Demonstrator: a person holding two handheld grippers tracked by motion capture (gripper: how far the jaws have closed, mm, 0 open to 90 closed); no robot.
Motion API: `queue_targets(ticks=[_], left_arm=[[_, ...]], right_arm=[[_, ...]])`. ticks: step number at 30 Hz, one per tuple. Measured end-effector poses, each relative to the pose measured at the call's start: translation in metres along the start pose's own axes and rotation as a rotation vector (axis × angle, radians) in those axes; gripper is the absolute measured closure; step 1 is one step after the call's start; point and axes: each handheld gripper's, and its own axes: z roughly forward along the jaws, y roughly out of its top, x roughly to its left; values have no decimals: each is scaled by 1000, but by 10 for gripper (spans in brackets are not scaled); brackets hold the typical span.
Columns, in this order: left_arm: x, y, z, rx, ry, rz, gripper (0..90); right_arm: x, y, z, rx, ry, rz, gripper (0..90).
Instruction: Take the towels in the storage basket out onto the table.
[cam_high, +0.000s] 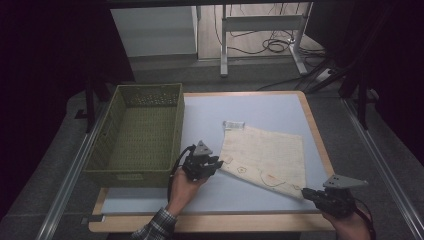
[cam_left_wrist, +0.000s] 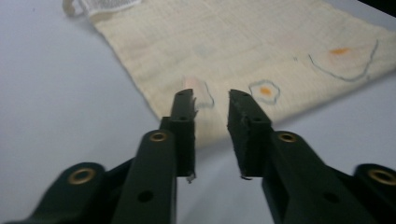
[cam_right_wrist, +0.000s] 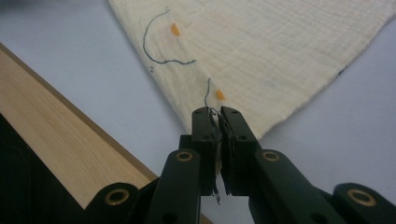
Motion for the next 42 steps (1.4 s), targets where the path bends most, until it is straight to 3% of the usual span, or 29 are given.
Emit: queue_targets(ticks=[4, 5, 6, 7, 8, 11, 12, 13, 17, 20, 25, 30, 31, 33, 38, 42], left_arm=[[1, 16, 27, 57, 11, 11, 683], [1, 16, 27, 57, 11, 11, 661], [2, 19, 40, 100, 46, 18, 642], [2, 19, 40, 100, 46, 18, 633], [4, 17, 51, 141, 58, 16, 629], [3, 10, 56, 161, 44, 26, 744], [1, 9, 55, 152, 39, 40, 835], [-1, 8, 52, 126, 38, 45, 859], [-7, 10, 32, 43, 24, 55, 878], [-12, 11, 16, 10, 7, 59, 876], [-22, 0, 0, -1, -2, 79, 868], [-26, -30, -10, -4, 5, 67, 854], [-26, -30, -10, -4, 5, 67, 855], [-23, -44, -13, 13, 3, 41, 849], [-21, -61, -22, -12, 11, 16, 714], [-19, -56, -29, -48, 25, -8, 640]], right_arm=[[-2, -1, 5, 8, 8, 3, 842], [-2, -1, 5, 8, 8, 3, 842], [-3, -1, 7, 11, 9, 7, 842], [-3, -1, 7, 11, 9, 7, 842], [-3, -2, 8, 7, 11, 5, 842], [-2, -3, 9, 3, 10, -1, 843], [-1, -4, 10, 4, 10, 0, 846], [-1, -4, 10, 5, 9, 0, 847], [-3, -5, 11, 3, 9, 13, 850], [-2, -2, 10, -5, 13, 12, 850], [3, 2, 6, -17, 15, -9, 848], [10, -5, 4, -4, 16, -22, 841], [10, -5, 4, -4, 16, -22, 841], [11, -12, 1, -2, 12, -18, 832], [10, -25, -7, -4, 23, 5, 795], [6, -27, -15, -28, 11, 17, 762]])
